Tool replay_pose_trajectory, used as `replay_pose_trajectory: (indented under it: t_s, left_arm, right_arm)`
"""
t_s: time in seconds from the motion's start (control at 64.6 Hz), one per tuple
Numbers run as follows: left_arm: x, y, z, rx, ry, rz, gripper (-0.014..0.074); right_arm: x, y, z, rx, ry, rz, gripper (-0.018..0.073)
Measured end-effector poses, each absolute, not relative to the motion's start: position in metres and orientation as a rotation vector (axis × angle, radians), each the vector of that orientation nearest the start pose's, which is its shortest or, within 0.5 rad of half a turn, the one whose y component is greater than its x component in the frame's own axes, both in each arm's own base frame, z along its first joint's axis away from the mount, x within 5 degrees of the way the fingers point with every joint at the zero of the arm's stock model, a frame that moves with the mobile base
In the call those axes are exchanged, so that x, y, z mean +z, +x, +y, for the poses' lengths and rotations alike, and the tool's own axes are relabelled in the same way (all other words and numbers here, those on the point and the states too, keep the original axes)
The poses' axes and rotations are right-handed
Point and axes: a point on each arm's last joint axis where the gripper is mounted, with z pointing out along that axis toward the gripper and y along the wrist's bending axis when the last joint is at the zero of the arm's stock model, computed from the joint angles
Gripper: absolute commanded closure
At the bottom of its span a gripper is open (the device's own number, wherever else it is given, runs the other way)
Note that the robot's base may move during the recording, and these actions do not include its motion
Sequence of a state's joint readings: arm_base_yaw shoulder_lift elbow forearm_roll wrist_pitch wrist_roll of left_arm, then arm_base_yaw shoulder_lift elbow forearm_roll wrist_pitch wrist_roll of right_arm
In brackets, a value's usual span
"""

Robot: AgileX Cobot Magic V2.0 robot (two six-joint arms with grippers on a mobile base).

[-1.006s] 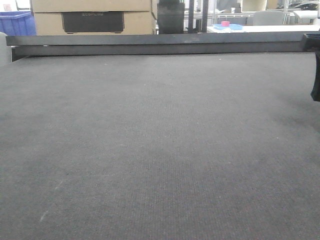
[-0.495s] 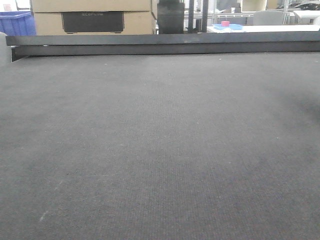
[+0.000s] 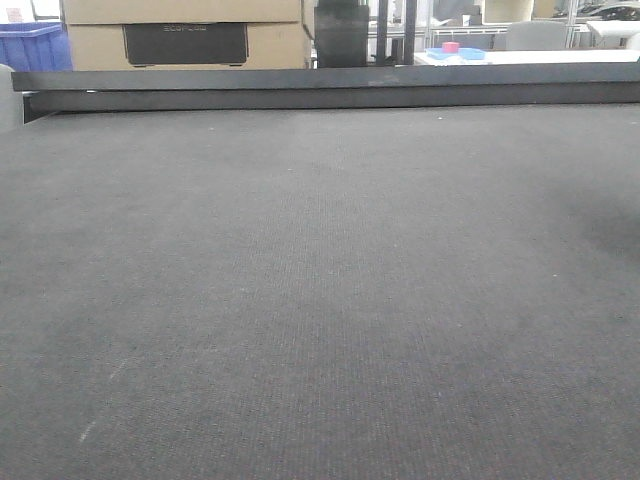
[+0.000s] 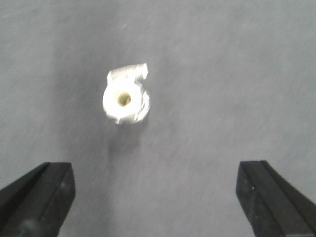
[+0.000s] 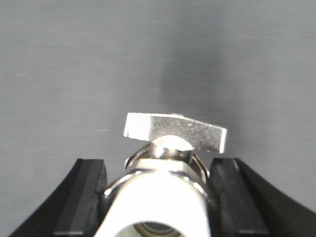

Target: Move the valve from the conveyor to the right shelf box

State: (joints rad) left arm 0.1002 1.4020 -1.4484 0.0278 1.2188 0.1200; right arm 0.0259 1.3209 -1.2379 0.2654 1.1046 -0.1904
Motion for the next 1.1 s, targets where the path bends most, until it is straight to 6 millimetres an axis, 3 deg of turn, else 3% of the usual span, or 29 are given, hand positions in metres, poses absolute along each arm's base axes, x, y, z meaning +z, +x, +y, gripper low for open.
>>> replay_pose_trajectory:
  t_s: [0.279, 0.696, 1.099]
  left_arm:
    - [0.351, 0.313, 0.065, 0.046, -0.005, 2.758, 0.0038]
    - [0.285, 0.351, 0.072, -0.031, 0.001, 2.943, 0.0038]
    - [0.245, 0.371, 0.078, -0.025, 0.001, 2.994, 0.0056]
  right_arm:
    - [0.351, 0.259, 0.029, 0.318, -0.208, 2.627, 0.0711]
    - [0.352, 0.261, 0.029, 0.313, -0.203, 2.605, 0.0711]
    - [0.352, 0.261, 0.029, 0.311, -0.204, 2.602, 0.0711]
